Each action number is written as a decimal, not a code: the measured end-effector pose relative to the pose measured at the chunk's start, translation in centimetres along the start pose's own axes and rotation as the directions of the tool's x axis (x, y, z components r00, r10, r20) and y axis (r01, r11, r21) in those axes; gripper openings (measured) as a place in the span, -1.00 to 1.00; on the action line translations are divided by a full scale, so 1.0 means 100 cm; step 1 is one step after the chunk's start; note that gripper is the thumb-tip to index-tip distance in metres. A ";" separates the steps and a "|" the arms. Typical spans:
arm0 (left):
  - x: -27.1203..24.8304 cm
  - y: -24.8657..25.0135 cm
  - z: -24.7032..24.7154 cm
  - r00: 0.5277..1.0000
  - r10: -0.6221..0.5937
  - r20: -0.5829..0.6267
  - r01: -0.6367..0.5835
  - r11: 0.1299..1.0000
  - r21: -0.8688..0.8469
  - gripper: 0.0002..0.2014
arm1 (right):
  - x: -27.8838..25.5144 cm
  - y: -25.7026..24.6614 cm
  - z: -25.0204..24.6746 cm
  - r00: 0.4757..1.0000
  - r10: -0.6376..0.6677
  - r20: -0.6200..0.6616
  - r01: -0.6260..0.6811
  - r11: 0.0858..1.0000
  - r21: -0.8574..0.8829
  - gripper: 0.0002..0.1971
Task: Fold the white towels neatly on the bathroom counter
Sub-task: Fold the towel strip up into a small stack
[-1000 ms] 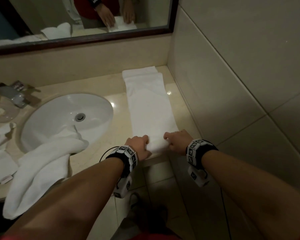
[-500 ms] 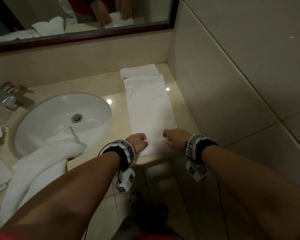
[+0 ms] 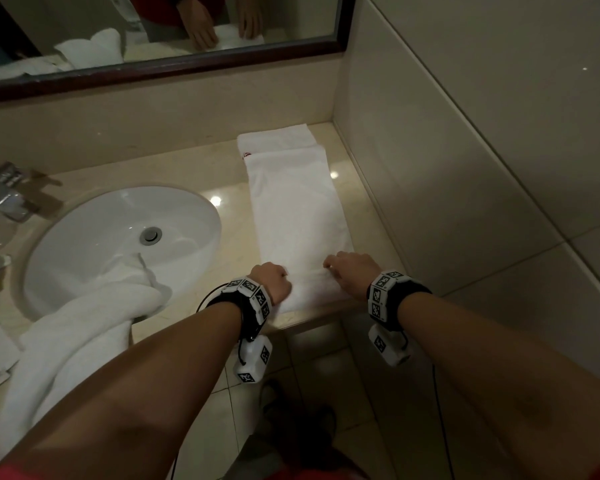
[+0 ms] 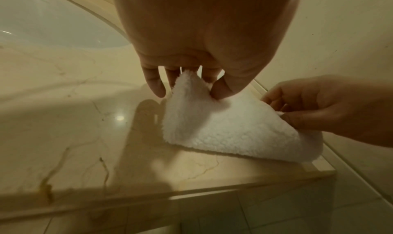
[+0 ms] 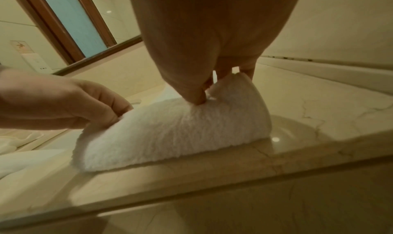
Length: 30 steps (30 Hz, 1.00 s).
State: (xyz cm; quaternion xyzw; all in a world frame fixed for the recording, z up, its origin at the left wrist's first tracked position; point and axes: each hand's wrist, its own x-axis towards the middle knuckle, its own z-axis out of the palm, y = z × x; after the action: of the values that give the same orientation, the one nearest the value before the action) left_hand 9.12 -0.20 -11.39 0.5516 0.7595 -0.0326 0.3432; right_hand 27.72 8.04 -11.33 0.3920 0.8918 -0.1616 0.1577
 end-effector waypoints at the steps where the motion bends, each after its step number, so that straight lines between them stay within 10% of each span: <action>1: 0.000 -0.001 0.001 1.000 0.004 -0.019 -0.004 1.000 0.011 -0.65 | -0.001 -0.001 0.001 0.999 0.009 -0.035 -0.009 1.000 -0.003 -0.76; 8: -0.004 -0.002 0.010 0.951 0.149 -0.273 -0.124 0.987 0.105 -0.80 | -0.008 -0.009 0.004 0.974 -0.010 -0.226 -0.021 0.991 -0.135 -0.83; 19: -0.032 0.005 0.025 0.935 0.286 -0.209 -0.163 0.871 0.463 -0.38 | -0.030 -0.004 0.009 0.986 -0.093 -0.136 0.067 0.981 -0.184 -0.71; 30: -0.033 0.015 0.039 0.943 0.243 -0.227 -0.074 0.819 0.568 -0.50 | -0.044 -0.001 0.019 0.988 -0.089 -0.130 0.076 0.992 -0.104 -0.38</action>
State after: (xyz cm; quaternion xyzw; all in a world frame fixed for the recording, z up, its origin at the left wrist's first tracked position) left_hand 12.86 -3.99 -12.05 0.6875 0.7102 -0.1405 0.0564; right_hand 30.73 4.33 -11.21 0.3565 0.9228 -0.0968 0.1098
